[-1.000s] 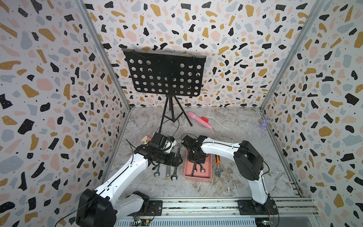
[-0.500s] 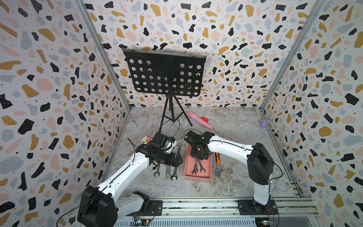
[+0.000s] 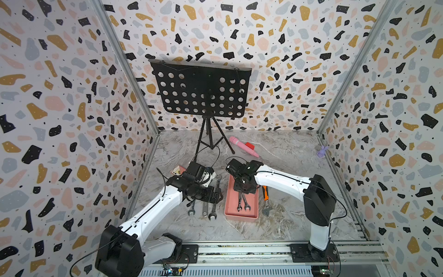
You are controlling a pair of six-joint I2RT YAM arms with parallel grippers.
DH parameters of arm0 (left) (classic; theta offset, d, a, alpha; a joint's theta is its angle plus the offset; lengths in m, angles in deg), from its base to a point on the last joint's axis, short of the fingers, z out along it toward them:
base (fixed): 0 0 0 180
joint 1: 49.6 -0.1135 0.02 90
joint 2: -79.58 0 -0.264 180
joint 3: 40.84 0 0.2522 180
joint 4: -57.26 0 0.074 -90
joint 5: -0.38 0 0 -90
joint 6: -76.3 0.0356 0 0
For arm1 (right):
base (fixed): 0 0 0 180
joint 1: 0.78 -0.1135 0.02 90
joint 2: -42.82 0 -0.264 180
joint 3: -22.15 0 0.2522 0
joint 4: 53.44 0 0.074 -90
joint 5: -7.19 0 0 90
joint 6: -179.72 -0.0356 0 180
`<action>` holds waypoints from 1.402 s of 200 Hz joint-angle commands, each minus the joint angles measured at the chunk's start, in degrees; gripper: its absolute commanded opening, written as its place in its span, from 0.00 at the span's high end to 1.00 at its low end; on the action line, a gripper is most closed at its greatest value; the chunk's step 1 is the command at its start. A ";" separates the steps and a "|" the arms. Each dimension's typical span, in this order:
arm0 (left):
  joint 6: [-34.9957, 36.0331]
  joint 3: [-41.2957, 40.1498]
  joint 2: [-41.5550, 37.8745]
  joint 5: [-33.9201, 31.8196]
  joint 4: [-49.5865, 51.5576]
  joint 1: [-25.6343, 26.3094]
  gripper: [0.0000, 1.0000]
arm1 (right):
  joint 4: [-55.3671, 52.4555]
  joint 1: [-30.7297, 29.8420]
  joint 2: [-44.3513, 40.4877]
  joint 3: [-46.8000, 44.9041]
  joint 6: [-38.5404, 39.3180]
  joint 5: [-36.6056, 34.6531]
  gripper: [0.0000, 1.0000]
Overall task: Take out the wrench from the storage box
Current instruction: Pick up the wrench from the storage box, then place the wrench at the center of the board.
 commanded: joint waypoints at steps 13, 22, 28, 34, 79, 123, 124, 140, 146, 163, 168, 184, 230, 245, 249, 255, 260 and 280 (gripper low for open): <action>0.61 0.52 0.33 0.95 -0.31 -0.29 0.00 | 0.83 1.16 -1.61 -2.28 1.96 -0.79 1.00; 0.60 0.46 0.33 1.05 -0.28 -0.32 0.00 | 1.75 1.71 -1.34 -2.88 2.45 -0.21 1.00; 0.57 0.34 0.37 1.07 -0.35 -0.29 0.00 | 2.90 2.05 -1.32 -3.49 2.76 0.27 1.00; 0.59 0.29 0.32 1.03 -0.42 -0.34 0.00 | 3.67 2.33 -1.32 -3.92 3.11 0.36 1.00; 0.41 -0.02 0.32 0.91 -0.65 -0.29 0.00 | 6.52 3.33 -2.47 -4.66 5.17 1.06 1.00; 0.36 0.12 0.75 1.07 -0.81 -0.31 0.00 | 7.16 3.59 -7.26 -6.41 5.34 1.16 1.00; 0.31 0.14 0.76 1.11 -0.81 -0.33 0.00 | 7.21 3.55 -7.32 -6.47 5.30 1.16 1.00; -0.13 0.57 0.85 1.66 -1.06 -0.30 0.00 | 7.33 3.54 -9.71 -7.22 5.21 0.85 1.00; -0.43 0.83 0.80 2.00 -1.30 -0.34 0.00 | 7.31 3.55 -10.61 -7.50 5.08 0.68 1.00; -1.25 1.64 0.82 2.93 -1.75 -0.27 0.00 | 7.34 3.52 -12.65 -8.10 5.08 0.46 1.00; -1.55 2.08 0.79 3.32 -1.92 -0.34 0.00 | 7.28 3.51 -13.16 -8.15 5.08 0.51 1.00; -2.54 3.11 1.03 4.56 -2.28 -0.32 0.00 | 7.30 3.51 -14.77 -8.03 5.40 0.38 1.00; -4.68 5.90 0.46 6.89 -2.47 -0.28 0.00 | 2.47 3.60 -18.42 -3.40 8.90 -0.84 1.00; -5.69 6.72 0.34 7.74 -2.64 -0.26 0.01 | 0.59 4.34 -20.58 -2.98 10.40 -0.16 1.00; -6.01 6.85 0.32 7.94 -2.73 -0.26 0.01 | -0.11 4.57 -21.20 -2.98 10.89 0.21 1.00; -6.48 7.13 0.24 8.18 -2.91 -0.20 0.01 | -1.08 4.99 -22.14 -2.93 11.98 0.44 1.00; -6.74 7.25 0.16 8.46 -3.06 -0.26 0.01 | -1.71 5.36 -22.99 -3.01 13.09 0.58 1.00; -7.63 7.61 0.06 9.24 -3.72 -0.25 0.01 | -5.85 7.32 -25.81 -3.23 18.03 2.60 1.00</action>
